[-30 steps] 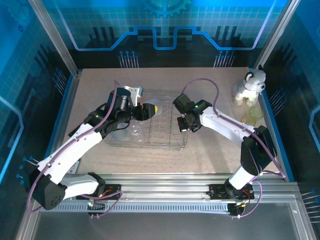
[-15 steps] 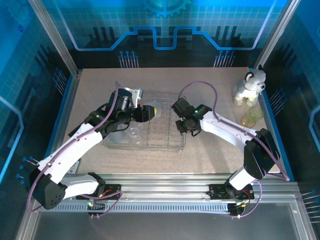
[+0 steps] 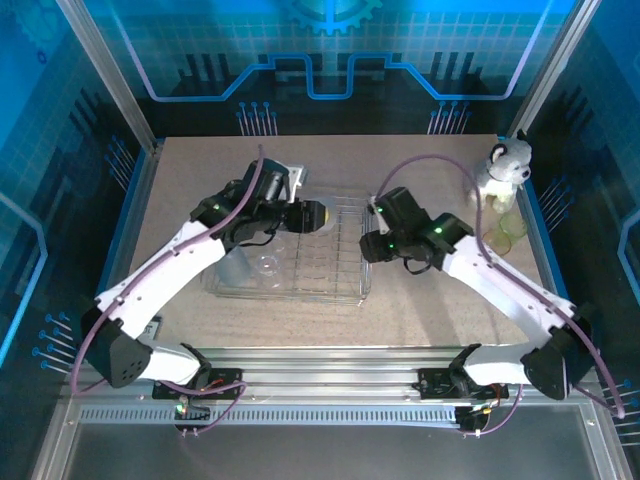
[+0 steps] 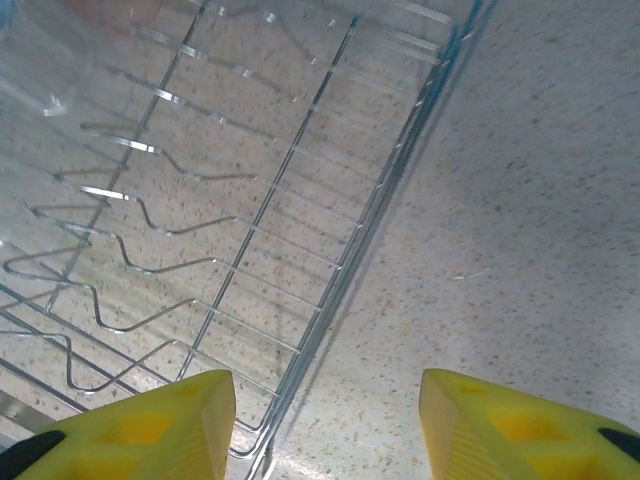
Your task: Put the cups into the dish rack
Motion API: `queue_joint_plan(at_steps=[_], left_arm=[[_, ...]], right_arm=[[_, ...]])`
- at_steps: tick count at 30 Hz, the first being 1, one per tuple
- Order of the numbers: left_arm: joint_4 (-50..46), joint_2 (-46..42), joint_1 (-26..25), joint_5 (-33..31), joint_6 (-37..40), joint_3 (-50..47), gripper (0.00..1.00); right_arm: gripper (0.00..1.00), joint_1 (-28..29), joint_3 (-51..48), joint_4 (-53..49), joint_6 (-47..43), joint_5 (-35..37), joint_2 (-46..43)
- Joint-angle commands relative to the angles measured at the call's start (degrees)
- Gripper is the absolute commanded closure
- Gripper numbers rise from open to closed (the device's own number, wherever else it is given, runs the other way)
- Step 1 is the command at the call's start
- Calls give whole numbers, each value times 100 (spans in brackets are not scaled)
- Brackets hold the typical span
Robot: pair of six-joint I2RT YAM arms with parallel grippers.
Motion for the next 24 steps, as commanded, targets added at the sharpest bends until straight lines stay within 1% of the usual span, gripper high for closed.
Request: queue_joint_plan(at_steps=[1,5,8,10,13,20,24], left_arm=[[-672,416,-146,-160,430,611,78],[-1259,1080,-295,-168,749,1287,78],[-1702,1646,-339,95,925,1843,78],[-1986,2033,-395,97,1022,2239,79],[-2187,2481,-423,145,1151,2675,79],[-2850,3626,-454,-98,1314,3778,74],[-3003,4067,-476,-290,1320,4114,74]], right_arm=[[48,-336,-195,-64,-55,-250,-382],[51,-873,-420,-148,-203,-484,-679],[52,-1230,-702,-102,-334,-600,-885],[53,-1469,-901,-61,-354,-746,-1009],[53,-1722,-1170,25,-335,-916,-1163],[53,-1950,-1406,6,-360,-991,-1266],[54,-1990,-1459,-12,-375,-979,-1282]])
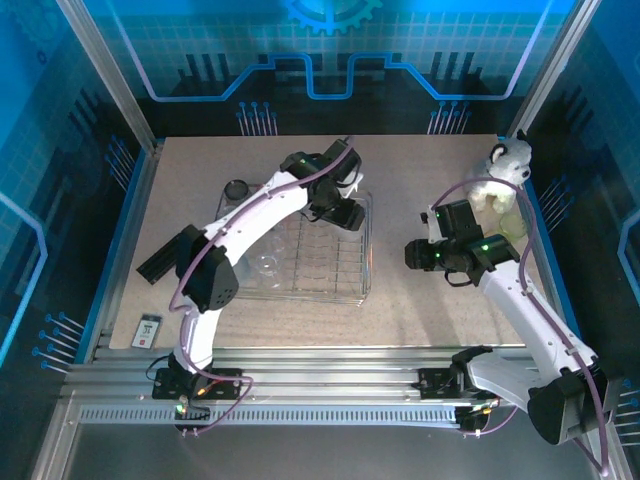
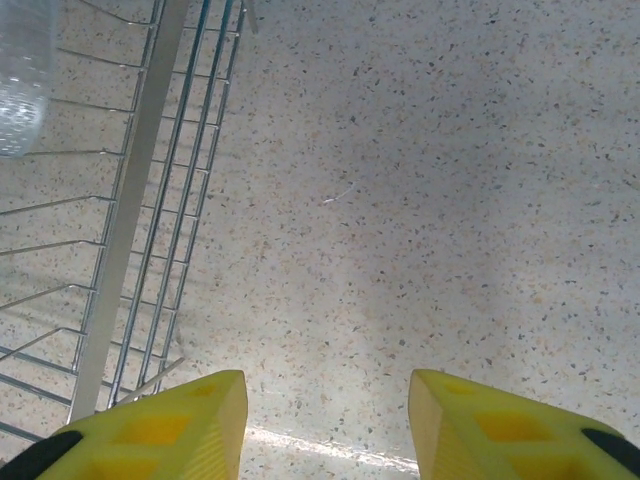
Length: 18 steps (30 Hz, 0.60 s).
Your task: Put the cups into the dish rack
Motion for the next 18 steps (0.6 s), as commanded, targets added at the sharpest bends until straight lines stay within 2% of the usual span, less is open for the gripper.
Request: queue_joint_plan(at_steps=[1,7,11,18], left_arm=[[-415,291,-71,-226,119,322,74],[-346,619,-74,-550,100,583,68],[-124,747,-72,-568,157,666,60],[-41,1089,-76,-595,280,908,56]], right_arm=[[54,-78,-102,-16,-89,-85,-106],[54,-95,-181,25,-45,-80,-138],[54,-104,-173,38,-51,-86,-114],[54,-113,-190,46,-61,-104,-115]])
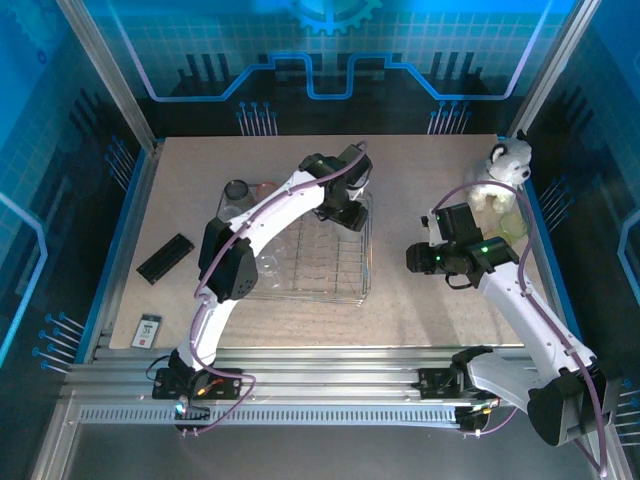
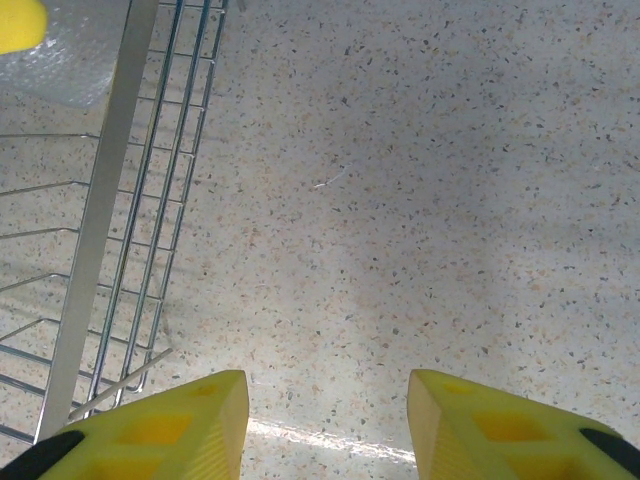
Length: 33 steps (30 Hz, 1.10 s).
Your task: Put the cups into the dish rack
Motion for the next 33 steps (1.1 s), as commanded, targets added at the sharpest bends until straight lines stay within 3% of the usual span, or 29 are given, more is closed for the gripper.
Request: queue_joint_plan(at_steps=[1,17,33], left_arm=[[36,278,-54,-122,172,281,56],[-324,1059,-58,-643,383,1035,40],[-579,1409,-54,-1263,532,1458,17]], right_arm=[[54,-78,-50,45,-43,-102,-88],[54,-122,-7,47,-160,-137,-18],[53,-168,64,30,-235,-187,88]])
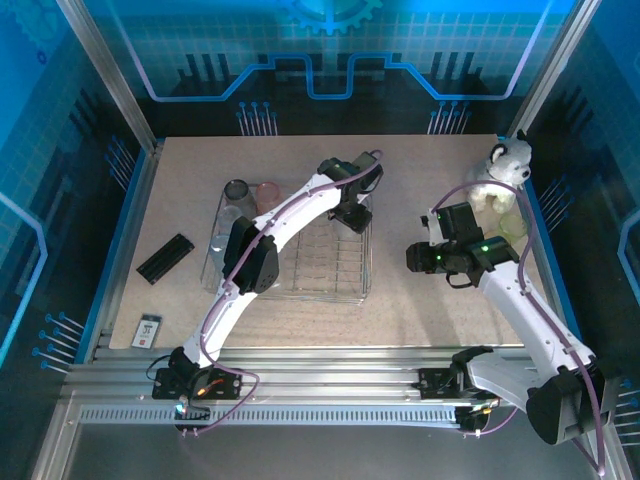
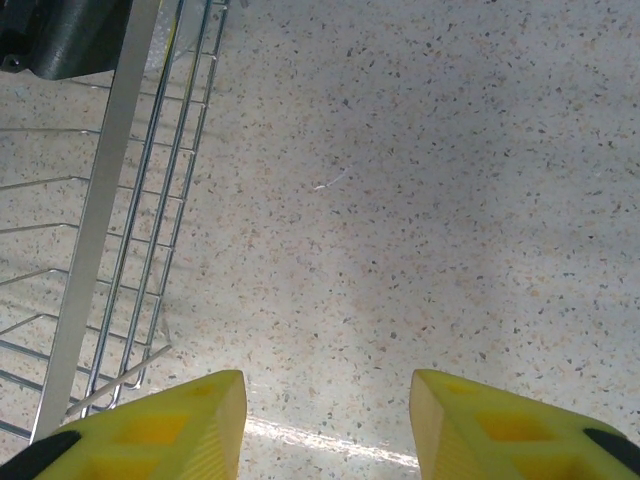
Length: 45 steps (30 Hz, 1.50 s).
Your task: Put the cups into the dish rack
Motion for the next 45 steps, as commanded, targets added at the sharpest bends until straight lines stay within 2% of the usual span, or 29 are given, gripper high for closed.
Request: queue_joint_plan(at_steps=[1,9,19,26,35,39,41,45], left_arm=[[-188,97,-17,-261,15,200,15],[256,-402,-10,-199,-159,-164,1],[1161,-1600,-16,-86,-537,-1402,1],[1129,-2114,-4,-60,-711,-1884,1],[2491,-3787,101,194,-1185,-3906,1],[3562,-4769,211,628,-1384,-5205,1],[4184,-5159,288,1047,-1489,-5833,1],[4971,-5609,397,1624,-1848,-6691,1]], right_arm=[[53,-89,68,-1,-82,-90,31],[52,-102,110,-18,-91,-52,44],[49,-303,261,-156,-32,3,166],[49,-799,379,-258,36,-86,297],[48,-2314,981,-672,-7,-534,1075],[48,-2520,1287,-840,-205,37,1456],[48,-2528,1353,-823,-283,367,1582],[48,-2548,1461,-819,-352,959,1890]])
